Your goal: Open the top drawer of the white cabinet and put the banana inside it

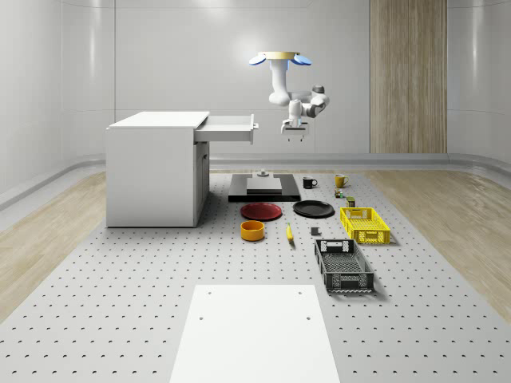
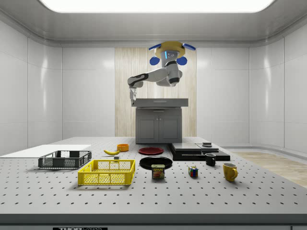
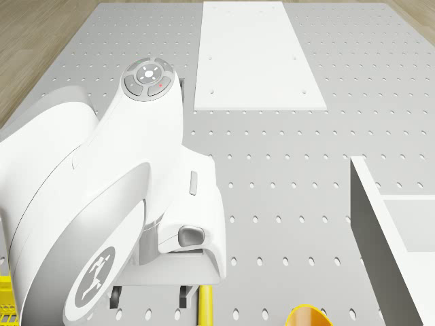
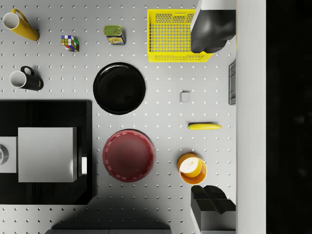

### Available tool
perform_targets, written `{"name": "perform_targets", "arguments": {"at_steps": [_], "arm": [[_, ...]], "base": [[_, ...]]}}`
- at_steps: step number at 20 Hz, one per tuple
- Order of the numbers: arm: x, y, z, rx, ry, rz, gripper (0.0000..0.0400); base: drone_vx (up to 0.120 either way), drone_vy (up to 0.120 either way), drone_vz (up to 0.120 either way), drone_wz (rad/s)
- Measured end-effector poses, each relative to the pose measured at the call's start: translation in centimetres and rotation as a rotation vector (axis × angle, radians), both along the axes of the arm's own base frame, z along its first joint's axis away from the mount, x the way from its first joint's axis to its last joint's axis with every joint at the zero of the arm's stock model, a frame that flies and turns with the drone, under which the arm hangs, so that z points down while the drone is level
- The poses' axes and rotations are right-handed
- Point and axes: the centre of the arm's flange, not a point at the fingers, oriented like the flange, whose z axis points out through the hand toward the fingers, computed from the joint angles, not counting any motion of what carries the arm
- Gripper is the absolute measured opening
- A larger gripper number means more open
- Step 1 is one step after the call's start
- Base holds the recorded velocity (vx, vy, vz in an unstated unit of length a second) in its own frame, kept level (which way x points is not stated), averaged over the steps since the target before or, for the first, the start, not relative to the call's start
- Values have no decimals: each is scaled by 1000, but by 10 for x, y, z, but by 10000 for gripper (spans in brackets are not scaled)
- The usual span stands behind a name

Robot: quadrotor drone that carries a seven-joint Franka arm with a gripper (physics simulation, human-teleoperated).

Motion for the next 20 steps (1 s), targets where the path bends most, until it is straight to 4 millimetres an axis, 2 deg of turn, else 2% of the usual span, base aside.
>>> {"name": "perform_targets", "arguments": {"at_steps": [2, 5, 20], "arm": [[0, 0, 0, 1, 0, 0, 400], [0, 0, 0, 1, 0, 0, 400], [0, 0, 0, 2, 0, 0, 400]], "base": [[100, 0, -120, 0], [0, 0, -120, 0], [120, 3, -120, 0]]}}
